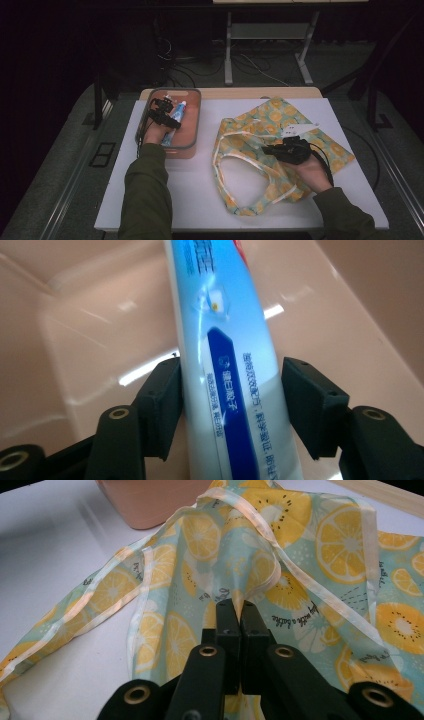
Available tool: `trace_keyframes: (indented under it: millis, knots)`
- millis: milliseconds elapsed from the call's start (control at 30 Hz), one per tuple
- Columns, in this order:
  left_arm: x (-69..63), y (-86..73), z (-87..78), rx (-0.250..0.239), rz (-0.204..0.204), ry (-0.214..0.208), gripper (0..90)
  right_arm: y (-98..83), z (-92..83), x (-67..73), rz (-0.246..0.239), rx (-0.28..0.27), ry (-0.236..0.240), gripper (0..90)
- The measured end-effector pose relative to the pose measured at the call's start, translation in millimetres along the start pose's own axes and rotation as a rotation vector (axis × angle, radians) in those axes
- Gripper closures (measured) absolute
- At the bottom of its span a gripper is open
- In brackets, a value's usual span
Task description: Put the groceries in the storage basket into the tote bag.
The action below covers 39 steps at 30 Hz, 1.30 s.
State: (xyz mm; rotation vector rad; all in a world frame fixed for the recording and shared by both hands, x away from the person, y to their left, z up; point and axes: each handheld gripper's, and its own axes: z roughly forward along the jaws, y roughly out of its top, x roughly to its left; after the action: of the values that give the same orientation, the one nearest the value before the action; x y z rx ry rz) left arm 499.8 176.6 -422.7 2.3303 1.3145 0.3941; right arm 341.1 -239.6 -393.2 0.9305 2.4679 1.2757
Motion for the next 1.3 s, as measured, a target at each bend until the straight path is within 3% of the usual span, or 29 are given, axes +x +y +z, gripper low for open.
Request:
trace_keyframes:
  millis: [67,200,267,300,400,500,700,900,1067,1167,1300]
  knots:
    - [-1.2,0.4,-0.4,-0.002,-0.003,-0.008,45.5,0.0,-0.3,0.1,0.000,-0.002,-0.002,89.1]
    - [-5.0,1.1,-4.3,-0.002,0.033,0.010,59.2,0.0,-0.6,0.0,0.000,-0.003,-0.005,89.2]
    - [-3.4,1.2,-7.6,-0.008,-0.005,0.017,70.9,-0.1,-0.6,-0.1,0.002,-0.003,-0.007,89.2]
    - [-2.9,1.1,-8.3,-0.007,-0.003,0.013,72.5,-0.1,-0.7,-0.2,0.002,-0.003,-0.007,89.2]
    - [-2.9,2.2,-11.3,-0.017,0.001,0.004,74.7,-0.3,-0.6,-0.5,0.004,-0.002,-0.008,89.2]
    - [0.0,4.1,-21.0,-0.084,-0.025,-0.031,75.2,-0.3,-0.9,-1.2,0.002,-0.001,-0.009,89.2]
    - [-4.7,16.4,-59.8,-0.165,-0.004,-0.092,75.3,0.0,-1.7,-2.6,0.006,-0.006,-0.012,89.2]
    - [-28.6,17.2,-100.2,-0.238,0.046,-0.189,75.3,0.0,-1.0,-4.2,0.002,-0.001,-0.017,89.2]
    - [-62.1,10.4,-128.4,-0.249,0.150,-0.250,75.2,0.1,-0.1,-3.8,-0.002,0.005,-0.020,89.2]
    - [-85.0,1.3,-136.5,-0.259,0.202,-0.291,75.2,0.2,0.2,-3.9,-0.005,0.006,-0.023,89.2]
    - [-116.6,-11.8,-134.4,-0.254,0.269,-0.341,75.3,0.2,-0.7,-3.9,-0.003,0.001,-0.026,89.2]
